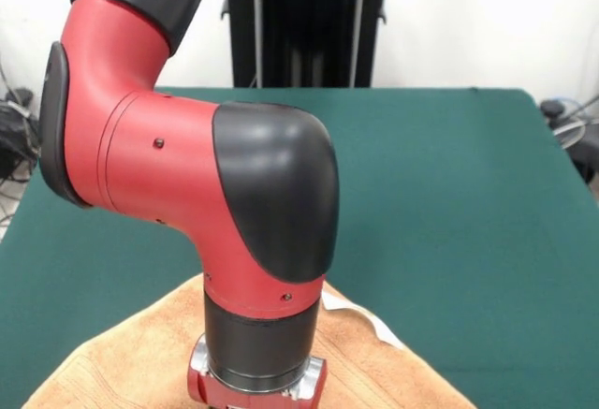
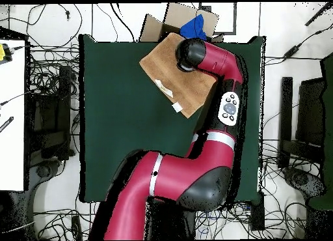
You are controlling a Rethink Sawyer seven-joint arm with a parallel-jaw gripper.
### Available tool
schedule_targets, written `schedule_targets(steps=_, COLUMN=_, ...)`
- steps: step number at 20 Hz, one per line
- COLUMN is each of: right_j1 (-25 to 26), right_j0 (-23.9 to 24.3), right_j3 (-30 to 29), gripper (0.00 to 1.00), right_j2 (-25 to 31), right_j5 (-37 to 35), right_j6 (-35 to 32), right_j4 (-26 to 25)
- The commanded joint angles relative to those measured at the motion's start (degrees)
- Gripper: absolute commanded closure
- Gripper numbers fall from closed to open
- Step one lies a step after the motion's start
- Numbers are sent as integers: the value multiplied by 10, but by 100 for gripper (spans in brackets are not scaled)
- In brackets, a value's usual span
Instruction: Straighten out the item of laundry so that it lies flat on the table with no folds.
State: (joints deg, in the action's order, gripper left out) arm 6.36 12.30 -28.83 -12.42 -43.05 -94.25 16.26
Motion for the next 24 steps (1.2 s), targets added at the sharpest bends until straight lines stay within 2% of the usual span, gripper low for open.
schedule_targets(steps=1, right_j1=14, right_j0=-19, right_j3=-162, gripper=0, right_j2=37, right_j5=46, right_j6=-119, right_j4=-24)
schedule_targets(steps=13, right_j1=-4, right_j0=-43, right_j3=-199, gripper=0, right_j2=16, right_j5=78, right_j6=-177, right_j4=-8)
schedule_targets(steps=24, right_j1=-13, right_j0=-48, right_j3=-221, gripper=0, right_j2=17, right_j5=88, right_j6=-189, right_j4=11)
